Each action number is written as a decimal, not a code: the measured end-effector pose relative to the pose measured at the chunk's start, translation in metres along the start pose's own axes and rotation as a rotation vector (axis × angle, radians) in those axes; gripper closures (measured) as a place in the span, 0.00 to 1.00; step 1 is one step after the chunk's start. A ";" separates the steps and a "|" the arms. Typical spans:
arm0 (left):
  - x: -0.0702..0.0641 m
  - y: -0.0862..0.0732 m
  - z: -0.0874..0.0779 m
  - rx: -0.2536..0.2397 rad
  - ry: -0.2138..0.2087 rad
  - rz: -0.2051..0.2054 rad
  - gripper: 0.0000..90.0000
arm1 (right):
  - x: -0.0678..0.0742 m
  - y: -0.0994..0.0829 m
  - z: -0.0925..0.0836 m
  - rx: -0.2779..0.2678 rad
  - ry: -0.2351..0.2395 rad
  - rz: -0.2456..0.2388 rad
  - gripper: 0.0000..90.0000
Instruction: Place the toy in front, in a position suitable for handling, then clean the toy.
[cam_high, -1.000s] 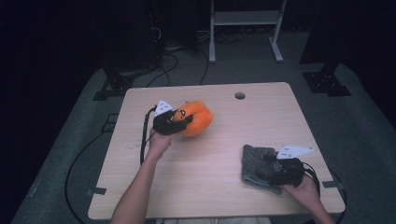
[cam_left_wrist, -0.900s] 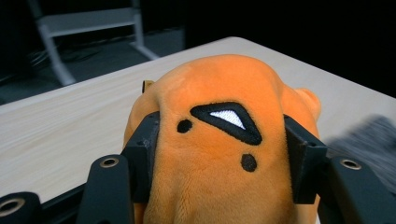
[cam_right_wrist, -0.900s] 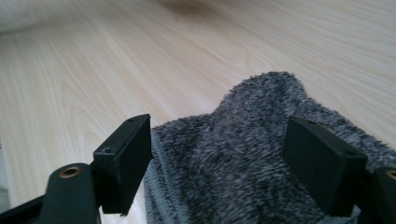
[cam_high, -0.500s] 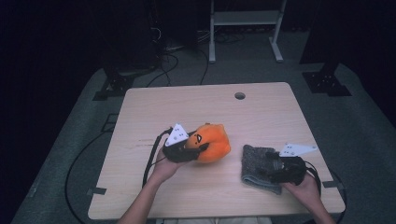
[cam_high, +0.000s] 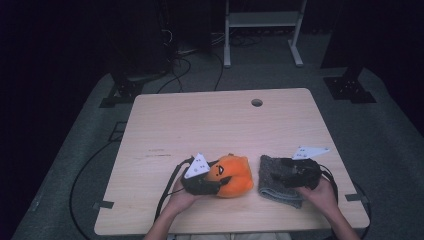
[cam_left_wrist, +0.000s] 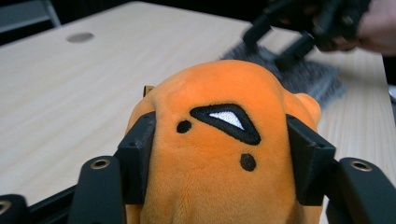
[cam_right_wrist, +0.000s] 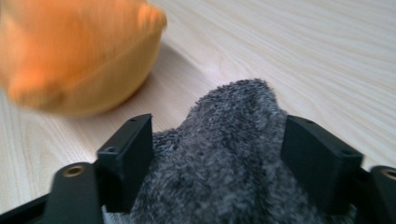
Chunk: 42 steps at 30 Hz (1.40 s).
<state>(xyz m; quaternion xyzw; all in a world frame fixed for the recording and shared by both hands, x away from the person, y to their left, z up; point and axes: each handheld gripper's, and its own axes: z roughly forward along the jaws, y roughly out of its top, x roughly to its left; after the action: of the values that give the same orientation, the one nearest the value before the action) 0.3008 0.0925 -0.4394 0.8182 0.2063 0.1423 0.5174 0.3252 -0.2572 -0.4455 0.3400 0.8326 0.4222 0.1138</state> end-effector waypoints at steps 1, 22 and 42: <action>-0.001 -0.002 0.001 -0.014 -0.005 0.006 0.38 | 0.002 0.002 0.006 0.028 -0.010 -0.015 0.32; 0.017 -0.009 -0.014 -0.049 -0.058 -0.120 0.14 | -0.002 -0.012 0.020 0.125 -0.030 0.005 0.81; 0.012 -0.012 -0.007 0.018 0.003 -0.061 0.27 | 0.058 0.022 0.009 -0.099 0.198 -0.119 0.82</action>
<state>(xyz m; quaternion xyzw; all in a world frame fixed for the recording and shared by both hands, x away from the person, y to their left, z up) 0.3061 0.1087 -0.4475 0.8159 0.2333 0.1260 0.5137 0.2968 -0.2034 -0.4281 0.2406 0.8367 0.4867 0.0724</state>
